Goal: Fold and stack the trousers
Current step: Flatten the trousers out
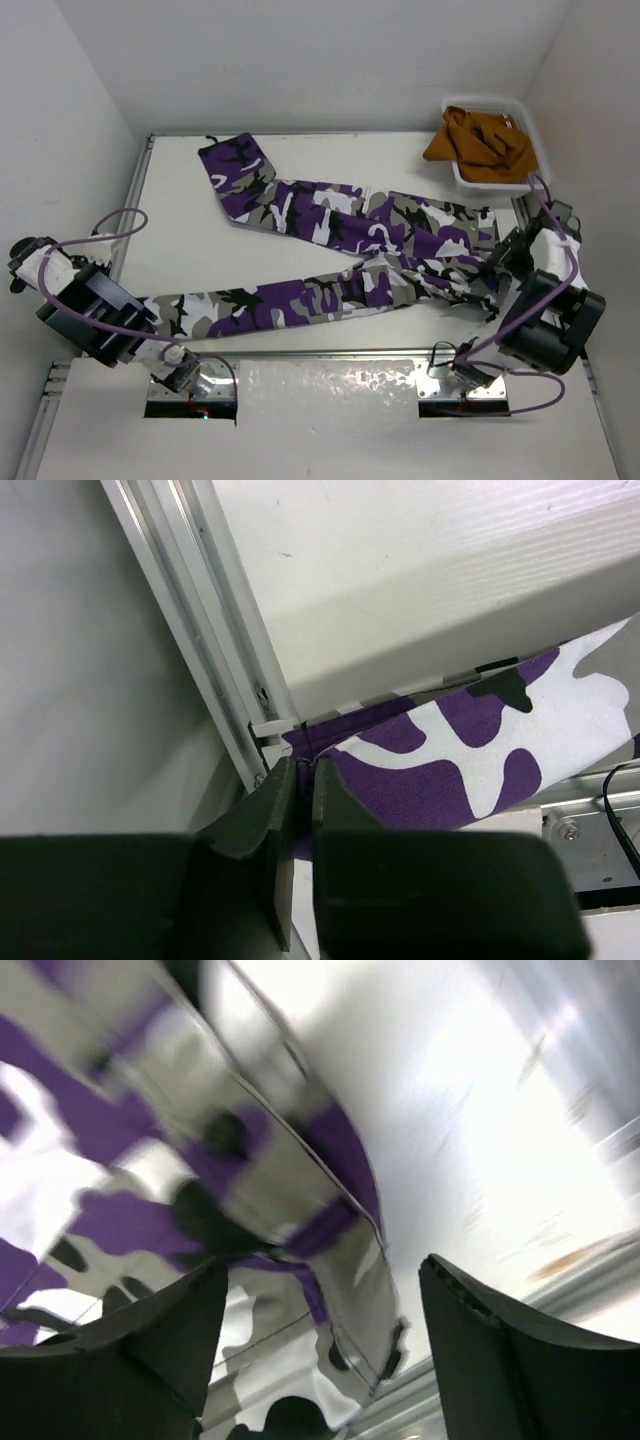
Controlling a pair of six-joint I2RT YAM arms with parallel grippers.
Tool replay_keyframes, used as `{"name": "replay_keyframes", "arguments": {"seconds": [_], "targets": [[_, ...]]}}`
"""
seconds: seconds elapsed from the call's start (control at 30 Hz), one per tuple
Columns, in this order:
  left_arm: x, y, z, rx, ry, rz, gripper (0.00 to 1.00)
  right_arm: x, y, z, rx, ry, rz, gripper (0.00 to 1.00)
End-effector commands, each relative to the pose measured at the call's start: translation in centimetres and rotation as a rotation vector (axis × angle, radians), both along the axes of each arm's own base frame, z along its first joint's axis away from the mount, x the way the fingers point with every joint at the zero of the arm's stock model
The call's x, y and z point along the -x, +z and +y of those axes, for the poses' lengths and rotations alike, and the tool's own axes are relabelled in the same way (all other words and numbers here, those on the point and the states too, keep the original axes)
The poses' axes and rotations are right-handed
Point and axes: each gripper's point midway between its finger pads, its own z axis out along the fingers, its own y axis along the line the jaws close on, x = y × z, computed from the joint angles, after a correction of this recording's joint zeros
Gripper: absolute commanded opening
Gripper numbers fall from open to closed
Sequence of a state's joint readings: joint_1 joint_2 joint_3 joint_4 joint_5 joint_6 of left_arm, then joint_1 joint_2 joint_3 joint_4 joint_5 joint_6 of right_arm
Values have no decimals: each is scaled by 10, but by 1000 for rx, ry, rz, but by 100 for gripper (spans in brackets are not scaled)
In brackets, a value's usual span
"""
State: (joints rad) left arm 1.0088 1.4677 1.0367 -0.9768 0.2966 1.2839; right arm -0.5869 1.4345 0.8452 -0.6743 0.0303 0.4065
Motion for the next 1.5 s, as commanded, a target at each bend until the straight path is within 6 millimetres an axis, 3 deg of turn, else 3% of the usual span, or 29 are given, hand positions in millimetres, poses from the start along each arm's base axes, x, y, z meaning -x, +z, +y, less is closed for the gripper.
{"name": "replay_keyframes", "arguments": {"seconds": [0.0, 0.03, 0.07, 0.1, 0.17, 0.2, 0.27, 0.3, 0.33, 0.37, 0.47, 0.6, 0.77, 0.87, 0.93, 1.0, 1.13, 1.2, 1.27, 1.33, 1.37, 1.4, 1.47], "targets": [[-15, 32, 10, -64, -48, -98, 0, -53, 86, -14, 386, 286, -90, 75], [-17, 36, 9, -61, -53, -113, 0, -67, 112, -9, 468, 371, -142, 75], [-18, 38, 8, -57, -52, -121, 0, -76, 126, -2, 511, 413, -179, 75], [-21, 42, 10, -61, -45, -132, 0, -95, 141, 20, 540, 497, -269, 74], [-25, 47, 11, -59, -39, -152, 0, -113, 160, 53, 550, 685, -421, 73], [-26, 49, 12, -60, -35, -158, 0, -129, 163, 109, 434, 920, -575, 72], [-28, 50, 13, -63, -34, -167, 0, -126, 144, 173, 277, 1259, -619, 68], [-29, 50, 13, -62, -20, -171, 0, -108, 139, 223, 166, 1455, -584, 66], [-31, 50, 15, -67, -16, -178, 0, -101, 130, 238, 156, 1582, -516, 66], [-33, 54, 17, -70, -2, -188, 0, -80, 95, 257, 53, 1688, -334, 66], [-40, 63, 21, -78, 9, -220, 0, -77, 80, 279, -18, 1796, -232, 69], [-47, 73, 24, -80, 23, -255, 0, -56, 47, 308, -107, 1914, -140, 72], [-51, 74, 25, -71, 28, -273, 0, -49, 7, 302, -97, 1915, -1, 69], [-55, 76, 25, -60, 34, -287, 0, -38, -2, 311, -148, 1933, 18, 62], [-58, 77, 27, -57, 42, -297, 0, -32, -12, 306, -115, 1937, 62, 55], [-61, 76, 27, -48, 42, -306, 0, -29, -21, 301, -100, 1911, 101, 41], [-67, 76, 22, -22, 39, -324, 0, -42, -23, 293, -14, 1862, 118, 13], [-74, 78, 20, -17, 29, -351, 0, -53, -18, 284, 75, 1832, 130, 0], [-84, 82, 20, -12, 36, -385, 0, -70, -5, 277, 193, 1789, 83, 0], [-108, 95, 19, -27, 13, -461, 0, -94, 13, 255, 396, 1692, 67, 0], [-119, 102, 16, -4, 28, -502, 0, -111, 34, 252, 493, 1635, -7, 0], [-139, 116, 18, -33, 6, -568, 0, -125, 53, 234, 625, 1535, -14, 0], [-161, 145, 15, 0, 50, -690, 0, -145, 94, 224, 747, 1410, -126, 0]]}}
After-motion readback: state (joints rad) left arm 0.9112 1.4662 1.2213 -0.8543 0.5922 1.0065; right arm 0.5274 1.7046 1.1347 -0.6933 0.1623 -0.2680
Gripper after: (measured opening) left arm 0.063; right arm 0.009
